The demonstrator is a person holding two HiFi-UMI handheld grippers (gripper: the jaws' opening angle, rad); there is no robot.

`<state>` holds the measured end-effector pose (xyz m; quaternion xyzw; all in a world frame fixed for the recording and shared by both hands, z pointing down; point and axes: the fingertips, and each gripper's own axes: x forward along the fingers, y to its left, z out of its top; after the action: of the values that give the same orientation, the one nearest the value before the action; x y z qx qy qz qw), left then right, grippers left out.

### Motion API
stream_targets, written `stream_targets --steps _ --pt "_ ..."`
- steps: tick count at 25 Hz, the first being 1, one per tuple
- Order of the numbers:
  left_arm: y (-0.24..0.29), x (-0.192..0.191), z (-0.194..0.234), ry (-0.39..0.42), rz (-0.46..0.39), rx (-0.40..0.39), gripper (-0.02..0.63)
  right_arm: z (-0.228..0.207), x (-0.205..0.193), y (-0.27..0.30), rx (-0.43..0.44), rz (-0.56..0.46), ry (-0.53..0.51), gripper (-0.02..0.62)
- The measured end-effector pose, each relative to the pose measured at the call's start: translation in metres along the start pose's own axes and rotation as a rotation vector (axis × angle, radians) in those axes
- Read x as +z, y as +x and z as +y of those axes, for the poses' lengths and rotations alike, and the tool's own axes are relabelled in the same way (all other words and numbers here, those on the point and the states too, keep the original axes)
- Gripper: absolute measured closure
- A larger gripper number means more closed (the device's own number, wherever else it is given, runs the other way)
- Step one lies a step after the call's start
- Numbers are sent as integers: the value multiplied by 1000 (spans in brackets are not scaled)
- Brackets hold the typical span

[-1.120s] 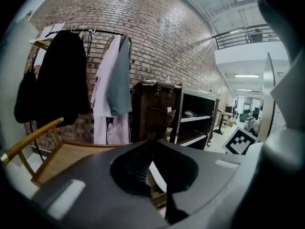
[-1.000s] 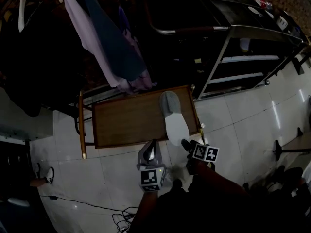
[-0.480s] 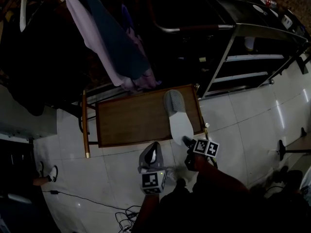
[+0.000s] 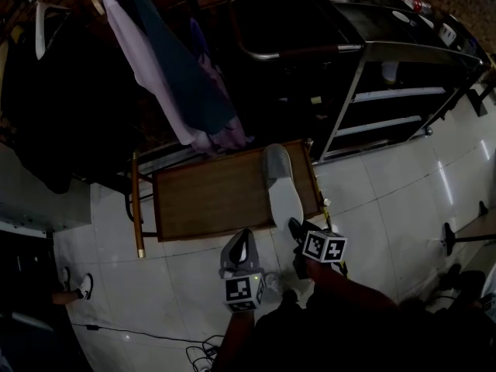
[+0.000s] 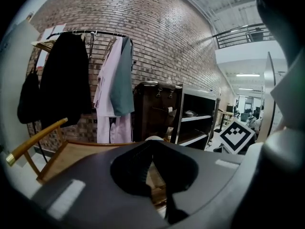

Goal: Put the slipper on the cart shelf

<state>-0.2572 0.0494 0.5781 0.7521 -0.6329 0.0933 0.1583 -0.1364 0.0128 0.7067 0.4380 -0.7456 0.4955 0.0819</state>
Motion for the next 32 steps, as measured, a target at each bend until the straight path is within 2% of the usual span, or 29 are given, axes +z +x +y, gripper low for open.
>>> stream_targets --steps 3,6,12,16,20,24,27,32 --pt "-2 3 -3 5 -10 -11 588 22 25 -20 9 -89 -163 555" --pt "-3 9 -5 4 -27 -19 588 38 39 -40 29 -167 -276 555" --pt "-9 55 -11 -19 -129 -47 588 81 90 -88 59 -375 -443 555" --pt "-7 80 -14 15 -176 -60 589 114 124 -119 98 -518 -511 555" --pt "-8 117 -12 36 -249 -36 588 138 151 -142 120 -617 -575 555" --pt "-6 151 -19 73 -298 -37 589 140 163 -154 108 -648 -608 554" --pt "-8 166 -18 81 -322 -9 589 146 166 -160 124 -661 -622 554" --pt "-9 175 -19 79 -359 -9 572 127 157 -163 77 -615 -657 554"
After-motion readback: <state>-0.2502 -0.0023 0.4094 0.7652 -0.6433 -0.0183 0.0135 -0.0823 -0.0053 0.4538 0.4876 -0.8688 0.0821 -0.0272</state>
